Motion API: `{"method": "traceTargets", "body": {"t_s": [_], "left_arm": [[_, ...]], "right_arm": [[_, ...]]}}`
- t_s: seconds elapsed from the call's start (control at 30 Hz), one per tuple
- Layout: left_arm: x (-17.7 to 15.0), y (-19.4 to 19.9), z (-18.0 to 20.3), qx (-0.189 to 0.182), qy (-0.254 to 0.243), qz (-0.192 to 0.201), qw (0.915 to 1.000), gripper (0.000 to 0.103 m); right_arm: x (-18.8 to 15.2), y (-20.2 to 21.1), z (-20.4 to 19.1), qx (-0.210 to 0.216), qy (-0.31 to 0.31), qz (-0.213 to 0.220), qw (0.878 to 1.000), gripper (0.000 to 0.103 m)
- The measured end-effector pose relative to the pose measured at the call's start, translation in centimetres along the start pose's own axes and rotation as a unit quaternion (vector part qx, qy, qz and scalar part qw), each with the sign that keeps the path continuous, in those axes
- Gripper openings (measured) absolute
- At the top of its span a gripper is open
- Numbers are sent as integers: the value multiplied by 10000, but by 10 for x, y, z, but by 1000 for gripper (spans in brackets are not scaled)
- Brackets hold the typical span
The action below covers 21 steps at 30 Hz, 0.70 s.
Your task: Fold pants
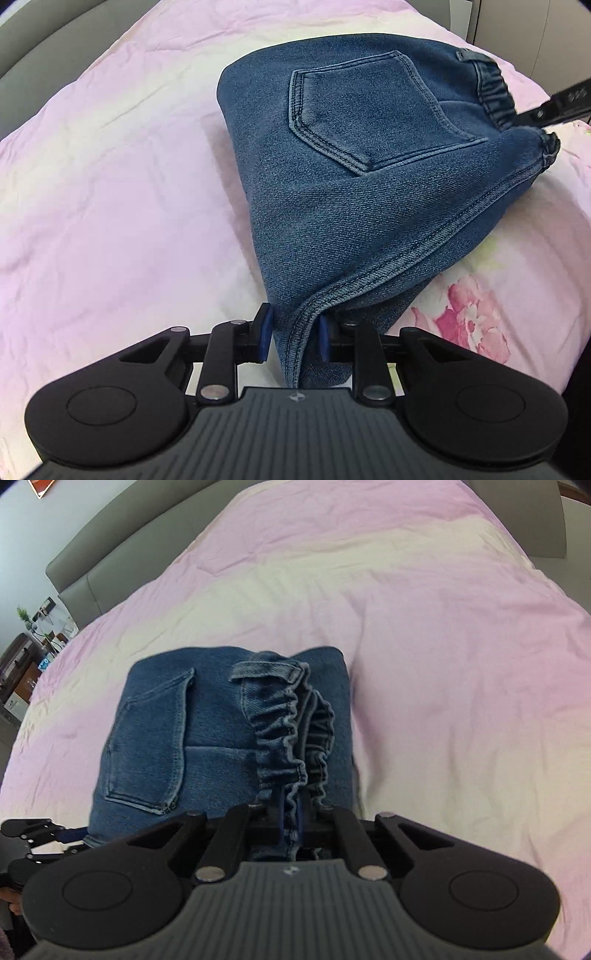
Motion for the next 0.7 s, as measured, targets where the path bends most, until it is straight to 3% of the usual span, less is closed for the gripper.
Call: {"method": "traceTargets", "body": {"t_s": [0.17,0.23,0.37,0.43,0.57,0.7], "left_arm": [[-1,20,-11,-212,133,-250,9994,13],[-1,33,-16,-366,207,-158,9990,12],[26,53,-31,-515,556,205,9969,13],[43,56,-35,-503,711,383,9955,14],[79,38,-29,-599,1148,431,9906,15],[99,7,-23,-644,1452,154,9872,15]], "right_arm": [[4,-7,7,30,-177,-49,9998,2],[6,-1,7,103,-156,-24,9998,7],[21,15,4,252,-239,238,9991,37],[28,24,4,481,-299,406,9976,44],[43,28,9,627,-390,562,9957,54],[53,16,25,776,-578,600,9935,59]]}}
Point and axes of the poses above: each gripper's, at about its wrist camera, not at the fingertips, and y roughly against the way its jaws point, z to its right, x to its top, the point moved 2 cm from there along -y, roughly the way its jaws point, and after that the axes turned 14 degrees about x, right-handed, at the moved point
